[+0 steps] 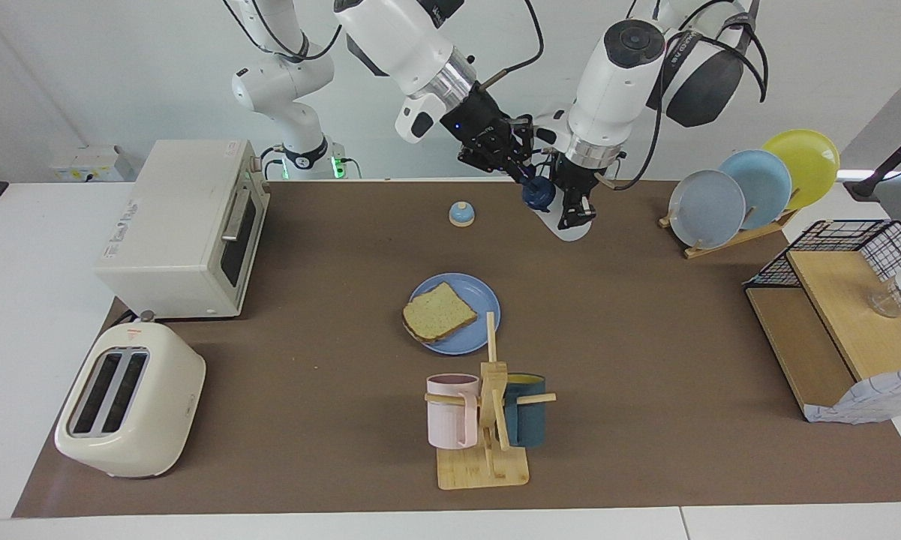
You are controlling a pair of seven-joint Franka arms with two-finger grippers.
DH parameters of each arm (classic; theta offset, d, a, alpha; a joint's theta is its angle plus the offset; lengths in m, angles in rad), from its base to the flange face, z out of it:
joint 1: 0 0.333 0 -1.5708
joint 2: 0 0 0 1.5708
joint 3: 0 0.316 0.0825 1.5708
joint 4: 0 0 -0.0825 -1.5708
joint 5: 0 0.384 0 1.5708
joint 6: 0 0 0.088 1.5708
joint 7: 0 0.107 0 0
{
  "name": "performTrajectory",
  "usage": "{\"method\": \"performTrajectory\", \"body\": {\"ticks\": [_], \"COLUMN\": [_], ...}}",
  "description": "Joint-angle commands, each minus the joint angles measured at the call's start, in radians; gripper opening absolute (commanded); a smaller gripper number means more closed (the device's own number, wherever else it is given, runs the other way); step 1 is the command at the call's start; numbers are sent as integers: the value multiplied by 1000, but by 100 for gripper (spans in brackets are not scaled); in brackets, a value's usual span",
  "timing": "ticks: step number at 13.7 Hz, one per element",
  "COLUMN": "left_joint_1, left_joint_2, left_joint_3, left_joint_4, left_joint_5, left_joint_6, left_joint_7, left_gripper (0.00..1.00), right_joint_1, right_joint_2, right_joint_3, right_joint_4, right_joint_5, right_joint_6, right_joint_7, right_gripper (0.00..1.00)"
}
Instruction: Put bread on plate and add seasoning
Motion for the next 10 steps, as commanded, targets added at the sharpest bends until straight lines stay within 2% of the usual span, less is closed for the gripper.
{"method": "performTrajectory", "body": {"ticks": [1, 3, 6, 10], "left_joint_1": [16, 16, 16, 16], "left_joint_2": [-11, -11, -11, -11], "left_joint_3": [-8, -8, -8, -8], "left_joint_4": [-17, -17, -19, -19], "left_joint_5": [-12, -12, -12, -12], "left_joint_6": [22, 25, 25, 23], "left_joint_7": [-14, -16, -16, -17], "left_gripper": [0, 0, 0, 0], "right_joint_1": [-9, -15, -69, -127], "right_joint_2": [16, 16, 13, -10], "right_joint_3": [7, 7, -3, -3], "right_joint_4": [17, 19, 22, 20], "right_joint_5": [28, 41, 213, 314], "right_joint_6": [9, 9, 19, 25], "right_joint_7": [5, 5, 14, 18], "right_gripper": [0, 0, 0, 0]}}
